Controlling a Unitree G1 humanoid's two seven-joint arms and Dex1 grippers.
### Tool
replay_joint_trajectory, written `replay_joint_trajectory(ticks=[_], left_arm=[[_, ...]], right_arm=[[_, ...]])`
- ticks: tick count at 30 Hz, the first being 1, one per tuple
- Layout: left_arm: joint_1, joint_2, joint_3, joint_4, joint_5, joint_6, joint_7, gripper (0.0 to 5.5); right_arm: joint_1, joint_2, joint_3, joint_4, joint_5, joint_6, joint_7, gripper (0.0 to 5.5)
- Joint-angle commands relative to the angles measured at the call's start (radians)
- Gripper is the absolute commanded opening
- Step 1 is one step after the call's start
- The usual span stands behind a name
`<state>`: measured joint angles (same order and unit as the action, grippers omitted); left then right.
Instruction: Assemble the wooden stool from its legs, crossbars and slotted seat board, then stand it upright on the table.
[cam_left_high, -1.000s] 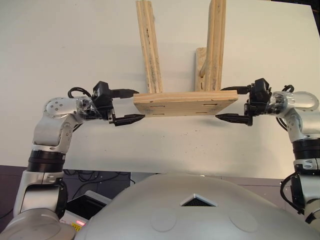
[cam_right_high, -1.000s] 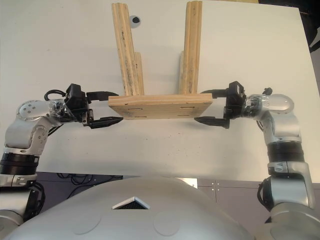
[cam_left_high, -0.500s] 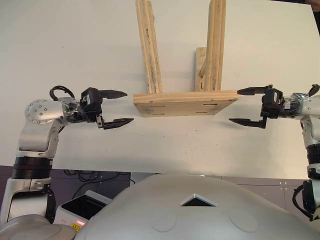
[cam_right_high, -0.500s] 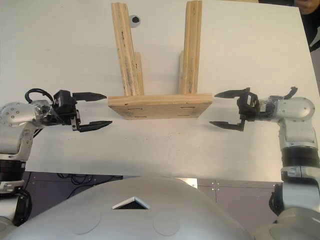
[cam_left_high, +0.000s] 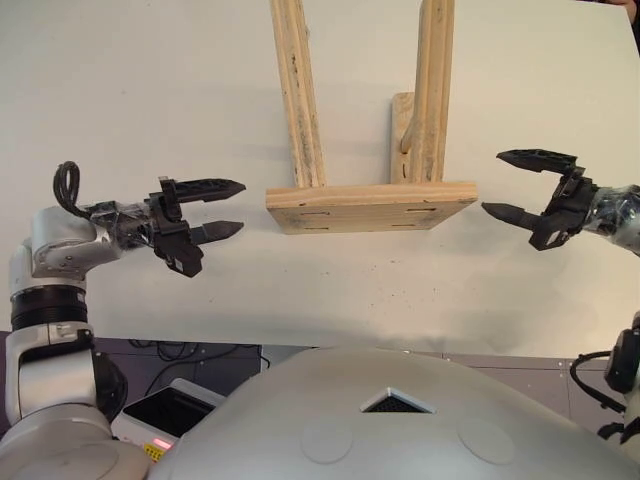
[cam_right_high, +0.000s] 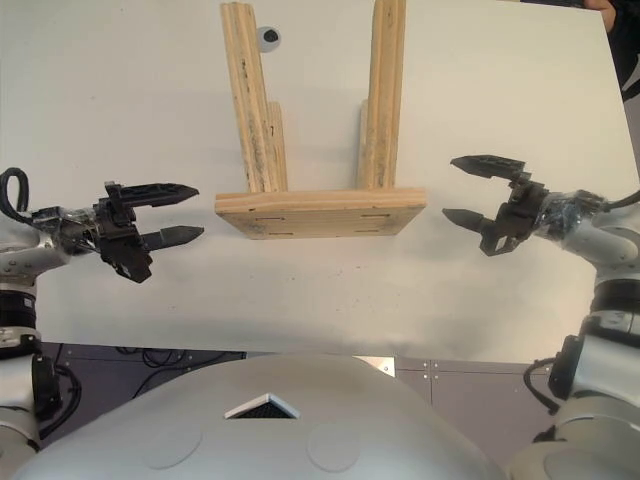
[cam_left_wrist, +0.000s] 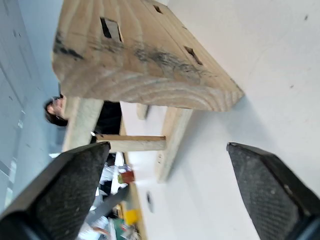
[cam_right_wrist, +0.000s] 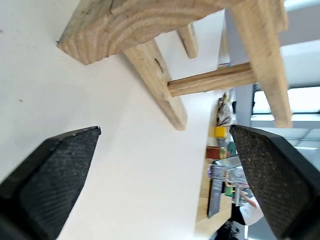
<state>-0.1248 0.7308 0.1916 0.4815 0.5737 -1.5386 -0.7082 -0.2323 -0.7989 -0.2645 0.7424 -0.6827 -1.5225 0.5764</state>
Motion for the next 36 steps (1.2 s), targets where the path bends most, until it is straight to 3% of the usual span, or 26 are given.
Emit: replay_joint_trajectory(ticks=[1,4,5,6,8,9,11,13,14,17,21,25,31,36], left_arm=[[-0.041,0.012,0.059,-0.082,0.456,-0.076,0.430,4.31],[-0.043,0.011,0.068,-0.106,0.586,-0.076,0.582,4.31],[-0.035,0.089,-0.072,-0.136,0.728,0.083,0.836,4.31],[-0.031,0.133,-0.152,-0.138,0.806,0.182,0.980,4.31],[-0.075,0.100,-0.099,0.057,0.641,0.204,0.841,4.31],[-0.116,0.057,-0.078,0.220,0.400,0.227,0.629,4.31],[-0.169,0.048,-0.167,0.364,0.061,0.238,0.440,4.31],[-0.115,0.081,-0.307,0.327,-0.217,0.295,0.233,4.31],[-0.054,0.087,-0.332,0.243,-0.396,0.425,0.051,4.31],[0.085,0.117,-0.349,0.007,-0.745,0.739,-0.276,4.31],[0.177,0.150,-0.354,-0.137,-0.897,0.952,-0.456,4.31],[0.231,0.155,-0.332,-0.272,-1.015,1.134,-0.531,4.31],[0.279,0.130,-0.282,-0.445,-1.097,1.323,-0.546,4.31],[0.240,0.039,-0.316,-0.456,-1.028,1.350,-0.505,4.31]], right_arm=[[-0.024,-0.183,0.402,-0.151,-0.776,0.410,-1.182,4.76],[-0.058,-0.211,0.558,-0.116,-0.927,0.565,-1.476,4.76],[-0.070,-0.210,0.575,-0.092,-0.937,0.575,-1.510,4.76],[-0.082,-0.203,0.575,-0.060,-0.926,0.565,-1.519,4.76],[-0.138,-0.133,0.406,0.152,-0.644,0.423,-1.230,4.76],[-0.177,-0.074,0.290,0.308,-0.386,0.377,-0.921,4.76],[-0.232,0.051,0.134,0.439,0.161,0.433,-0.253,4.76],[-0.171,0.085,0.144,0.294,0.553,0.641,0.254,4.76],[-0.103,0.062,0.179,0.167,0.697,0.790,0.467,4.76],[0.019,-0.009,0.238,-0.051,0.911,1.072,0.794,4.76],[0.102,-0.049,0.276,-0.233,1.033,1.281,0.907,4.76],[0.162,-0.053,0.268,-0.388,1.129,1.425,0.929,4.76],[0.226,-0.049,0.250,-0.579,1.200,1.586,0.924,4.76],[0.175,0.025,0.283,-0.553,1.146,1.553,0.872,4.76]])
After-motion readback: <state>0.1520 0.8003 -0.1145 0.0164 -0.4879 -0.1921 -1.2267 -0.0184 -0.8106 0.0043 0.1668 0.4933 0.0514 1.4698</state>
